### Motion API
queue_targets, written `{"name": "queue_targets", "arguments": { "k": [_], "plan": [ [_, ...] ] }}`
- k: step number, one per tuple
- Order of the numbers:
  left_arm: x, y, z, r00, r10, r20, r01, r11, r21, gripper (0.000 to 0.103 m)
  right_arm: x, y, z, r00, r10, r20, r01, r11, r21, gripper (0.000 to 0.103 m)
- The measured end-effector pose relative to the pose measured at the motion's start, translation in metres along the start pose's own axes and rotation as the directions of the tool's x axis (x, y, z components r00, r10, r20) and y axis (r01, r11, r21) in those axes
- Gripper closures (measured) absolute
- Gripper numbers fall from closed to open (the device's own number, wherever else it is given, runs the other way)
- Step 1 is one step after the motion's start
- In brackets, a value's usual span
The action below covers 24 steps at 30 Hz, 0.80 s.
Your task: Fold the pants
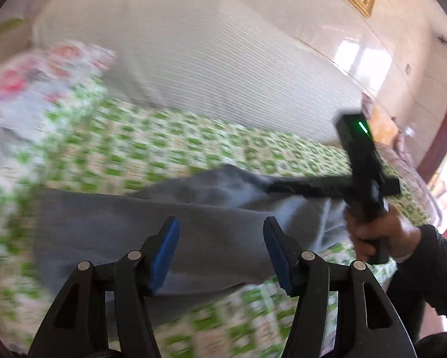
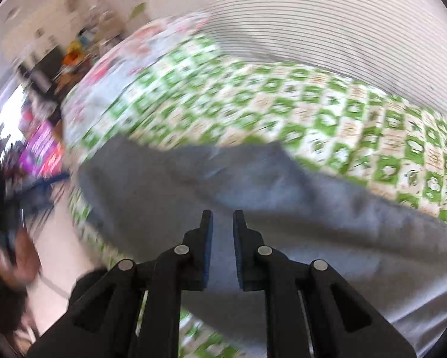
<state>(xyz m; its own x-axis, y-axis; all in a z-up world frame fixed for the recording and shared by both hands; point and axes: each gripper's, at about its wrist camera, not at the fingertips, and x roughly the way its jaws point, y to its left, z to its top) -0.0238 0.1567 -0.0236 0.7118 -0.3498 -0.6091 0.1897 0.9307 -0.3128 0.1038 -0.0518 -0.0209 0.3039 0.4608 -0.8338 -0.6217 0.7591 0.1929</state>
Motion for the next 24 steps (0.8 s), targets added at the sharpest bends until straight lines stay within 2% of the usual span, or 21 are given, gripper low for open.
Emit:
{"name": "queue_targets", "arguments": {
  "k": [5,7,9,11,13,14,15,18,19,20,22,24],
  "plan": [
    [0.049,-0.006,-0.019,0.994,-0.061,-0.092,0.054,0.995,-0.085,0.044,0.026,-0.024,0.038,1.0,-0.024,-0.012,0.024,0.997,0.069,0.088],
    [0.063,-0.002,-0.033,0.986,-0.076,-0.149,0.056,0.989,-0.136,0.044,0.045,-0.03,0.051,0.999,-0.039,-0.032,0.041,0.997,0.07,0.088],
    [0.074,0.004,-0.049,0.974,-0.067,-0.217,0.025,0.981,-0.19,0.044,0.063,-0.039,0.059,0.997,-0.05,-0.059,0.055,0.994,0.09,0.088],
    [0.079,0.016,-0.067,0.961,-0.094,-0.261,0.022,0.964,-0.266,0.045,0.083,-0.047,0.061,0.993,-0.024,-0.115,0.038,0.992,0.12,0.088],
    [0.071,0.025,-0.079,0.958,-0.135,-0.252,0.049,0.946,-0.319,0.046,0.099,-0.05,0.058,0.986,0.019,-0.164,0.002,0.992,0.127,0.088],
    [0.067,0.027,-0.082,0.958,-0.142,-0.25,0.053,0.942,-0.33,0.046,0.101,-0.046,0.059,0.987,0.018,-0.161,-0.001,0.995,0.103,0.095],
    [0.064,0.031,-0.086,0.956,-0.15,-0.251,0.054,0.935,-0.351,0.048,0.097,-0.038,0.063,0.992,0.002,-0.125,0.005,0.998,0.058,0.103],
    [0.063,0.035,-0.088,0.955,-0.158,-0.251,0.051,0.921,-0.386,0.05,0.085,-0.032,0.079,1.0,-0.027,-0.006,0.028,0.998,0.063,0.103],
    [0.063,0.034,-0.087,0.954,-0.149,-0.259,0.041,0.924,-0.381,0.051,0.088,-0.034,0.082,0.999,-0.049,0.002,0.049,0.996,0.07,0.103],
    [0.062,0.033,-0.087,0.953,-0.144,-0.265,0.036,0.927,-0.374,0.051,0.095,-0.036,0.083,0.997,-0.07,-0.013,0.071,0.994,0.081,0.103],
    [0.058,0.029,-0.086,0.953,-0.131,-0.275,0.025,0.934,-0.357,0.051,0.11,-0.041,0.075,0.995,-0.034,-0.091,0.046,0.991,0.127,0.103],
    [0.056,0.027,-0.087,0.95,-0.121,-0.289,0.016,0.939,-0.343,0.051,0.102,-0.039,0.062,0.996,-0.011,-0.091,0.022,0.992,0.123,0.102]
  ]
}}
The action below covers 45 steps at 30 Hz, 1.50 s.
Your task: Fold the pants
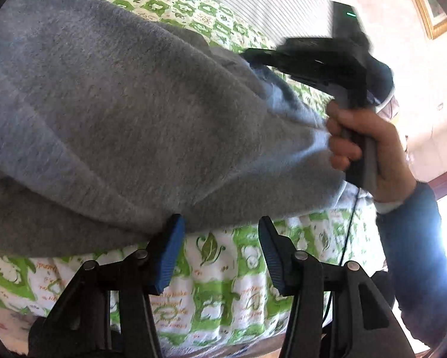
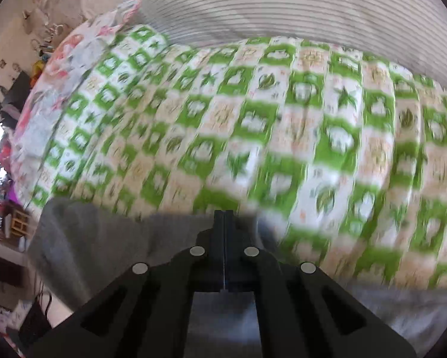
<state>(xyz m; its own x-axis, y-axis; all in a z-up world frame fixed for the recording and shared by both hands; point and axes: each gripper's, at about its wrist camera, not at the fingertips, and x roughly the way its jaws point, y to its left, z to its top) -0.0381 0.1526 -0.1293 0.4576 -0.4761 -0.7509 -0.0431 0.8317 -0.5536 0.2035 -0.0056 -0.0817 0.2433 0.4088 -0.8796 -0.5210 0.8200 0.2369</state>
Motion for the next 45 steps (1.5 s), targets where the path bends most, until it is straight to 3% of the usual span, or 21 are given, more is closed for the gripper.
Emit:
{"name": "queue_targets", "arguments": {
  "k": [5,7,9,11,15,19,24,28,33,40,45],
  "plan": [
    [-0.011,-0.021,-0.003,0.999,0.038,0.004,-0.038,0.998,0.058,0.05,-0.055,-0.009,-0.038,0.998,-0.005,0.059,0.006,1.0,-0.02,0.097],
    [-0.015,-0.04,0.0,1.0,0.017,0.005,-0.017,0.995,0.094,0.046,-0.082,-0.024,-0.055,0.997,-0.025,0.073,0.025,1.0,0.002,0.088],
    [-0.014,-0.056,0.003,1.0,0.011,0.011,-0.012,0.992,0.125,0.045,-0.108,-0.04,-0.072,0.994,-0.045,0.095,0.041,0.998,0.039,0.06],
    [-0.011,-0.074,0.006,1.0,-0.013,0.005,0.012,0.987,0.162,0.044,-0.135,-0.062,-0.089,0.989,-0.075,0.125,0.066,0.995,0.075,0.053],
    [0.005,-0.105,0.01,0.999,-0.027,-0.017,0.03,0.975,0.221,0.044,-0.183,-0.103,-0.124,0.977,-0.129,0.168,0.099,0.979,0.179,0.053],
    [0.024,-0.144,0.011,0.998,-0.042,-0.056,0.057,0.956,0.289,0.043,-0.23,-0.151,-0.165,0.956,-0.217,0.198,0.145,0.936,0.322,0.053],
    [0.048,-0.192,0.013,0.994,-0.05,-0.095,0.083,0.915,0.394,0.04,-0.278,-0.204,-0.225,0.915,-0.355,0.193,0.217,0.834,0.507,0.053],
    [0.072,-0.237,0.019,0.991,-0.046,-0.128,0.103,0.871,0.481,0.04,-0.307,-0.235,-0.256,0.889,-0.414,0.195,0.218,0.759,0.614,0.053],
    [0.095,-0.277,0.028,0.987,-0.026,-0.156,0.11,0.823,0.557,0.04,-0.329,-0.27,-0.283,0.87,-0.448,0.205,0.182,0.68,0.711,0.053],
    [0.132,-0.332,0.045,0.981,-0.005,-0.193,0.129,0.761,0.636,0.04,-0.347,-0.307,-0.308,0.847,-0.446,0.288,0.042,0.597,0.801,0.053],
    [0.164,-0.374,0.06,0.977,0.013,-0.211,0.14,0.706,0.694,0.039,-0.346,-0.331,-0.312,0.846,-0.407,0.344,-0.077,0.546,0.835,0.053]
  ]
}}
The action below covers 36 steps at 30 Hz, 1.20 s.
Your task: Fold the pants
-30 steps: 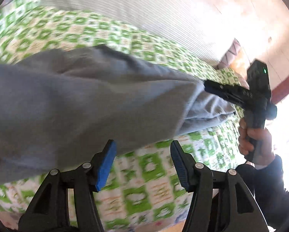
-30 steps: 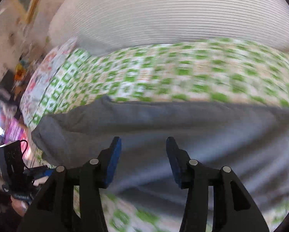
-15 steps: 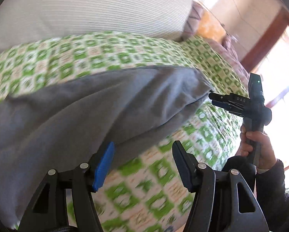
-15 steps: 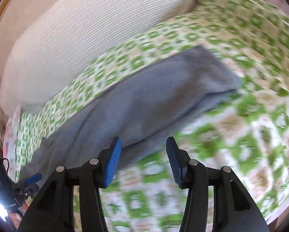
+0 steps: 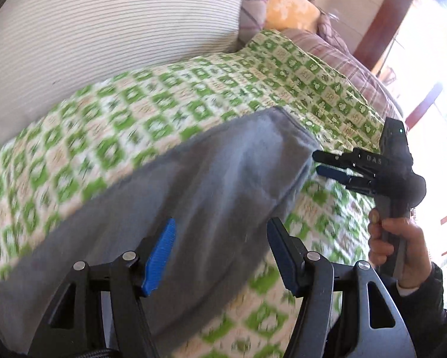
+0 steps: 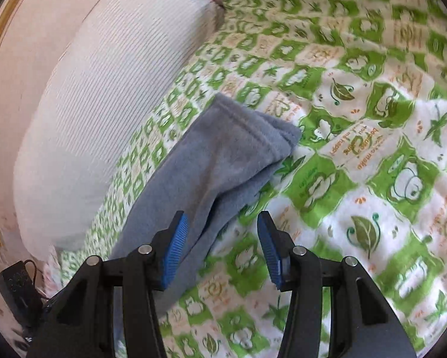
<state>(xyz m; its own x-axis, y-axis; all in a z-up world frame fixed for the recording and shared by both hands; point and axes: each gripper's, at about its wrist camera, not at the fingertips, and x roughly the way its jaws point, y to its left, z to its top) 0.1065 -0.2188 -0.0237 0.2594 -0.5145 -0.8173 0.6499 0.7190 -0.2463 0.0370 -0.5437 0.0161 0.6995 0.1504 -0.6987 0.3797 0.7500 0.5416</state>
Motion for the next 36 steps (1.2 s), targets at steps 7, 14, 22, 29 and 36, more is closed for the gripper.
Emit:
{"name": "queue_targets", "arguments": {
  "k": [7,14,22,29,36],
  "plan": [
    [0.063,-0.007,0.063,0.997,-0.015,-0.071,0.018,0.999,0.032,0.038,0.017,-0.021,0.017,1.0,0.025,-0.003,-0.025,0.993,0.113,0.053],
    [0.14,-0.033,0.114,0.98,-0.051,-0.193,0.07,0.993,0.093,0.038,0.018,-0.03,0.025,0.997,0.069,0.021,-0.071,0.987,0.142,0.054],
    [0.196,-0.076,0.126,0.96,0.038,-0.279,0.044,0.959,0.28,0.035,0.026,-0.031,0.028,0.996,0.093,0.001,-0.092,0.987,0.129,0.068],
    [0.199,-0.098,0.137,0.965,-0.046,-0.258,0.11,0.964,0.242,0.088,0.02,-0.038,0.028,0.989,0.146,0.021,-0.148,0.978,0.149,0.096],
    [0.202,-0.116,0.138,0.969,-0.054,-0.242,0.123,0.951,0.283,0.092,-0.008,-0.038,0.028,0.981,0.132,0.142,-0.15,0.98,0.129,0.096]
  ]
}}
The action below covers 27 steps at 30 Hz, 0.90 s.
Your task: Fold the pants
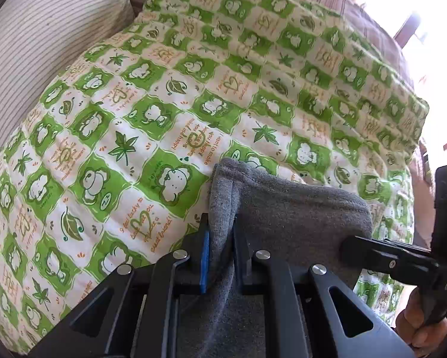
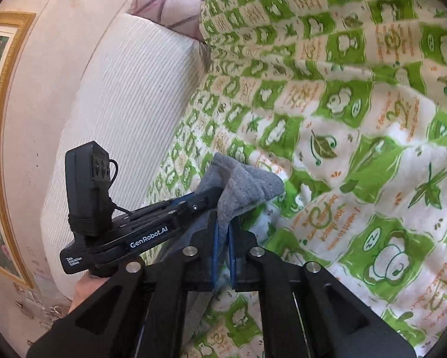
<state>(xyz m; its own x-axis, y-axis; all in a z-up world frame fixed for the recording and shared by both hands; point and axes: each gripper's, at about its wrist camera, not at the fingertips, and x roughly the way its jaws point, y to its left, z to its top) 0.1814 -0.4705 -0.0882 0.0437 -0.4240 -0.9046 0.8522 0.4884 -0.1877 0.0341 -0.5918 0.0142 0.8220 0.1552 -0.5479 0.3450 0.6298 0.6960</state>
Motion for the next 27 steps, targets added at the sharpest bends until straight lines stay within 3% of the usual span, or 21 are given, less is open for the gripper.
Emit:
{"name": "queue_targets", "arguments": {
  "k": [6,14,18,22,27],
  "plan": [
    [-0.03,0.007,-0.015,0.999,-0.032,0.036,0.032,0.999,-0.007,0.093,-0.008,0.018,-0.004,0.998,0.059,0.028,-0.057,0.995,-0.076,0.096],
    [-0.089,0.028,-0.031,0.98,-0.094,0.174,0.106,0.993,-0.058,0.094,-0.018,0.055,-0.012,0.984,0.171,0.055,-0.157,0.968,-0.195,0.096],
    [-0.125,0.04,-0.053,0.96,-0.111,0.257,0.139,0.986,-0.094,0.094,-0.024,0.086,-0.026,0.964,0.265,0.024,-0.245,0.92,-0.304,0.096],
    [-0.167,0.057,-0.088,0.926,-0.132,0.353,0.195,0.97,-0.149,0.094,-0.027,0.129,-0.054,0.928,0.369,-0.057,-0.357,0.832,-0.425,0.096],
    [-0.201,0.072,-0.142,0.885,-0.11,0.452,0.224,0.952,-0.207,0.094,-0.021,0.169,-0.096,0.883,0.429,-0.192,-0.464,0.728,-0.504,0.096]
  ]
}}
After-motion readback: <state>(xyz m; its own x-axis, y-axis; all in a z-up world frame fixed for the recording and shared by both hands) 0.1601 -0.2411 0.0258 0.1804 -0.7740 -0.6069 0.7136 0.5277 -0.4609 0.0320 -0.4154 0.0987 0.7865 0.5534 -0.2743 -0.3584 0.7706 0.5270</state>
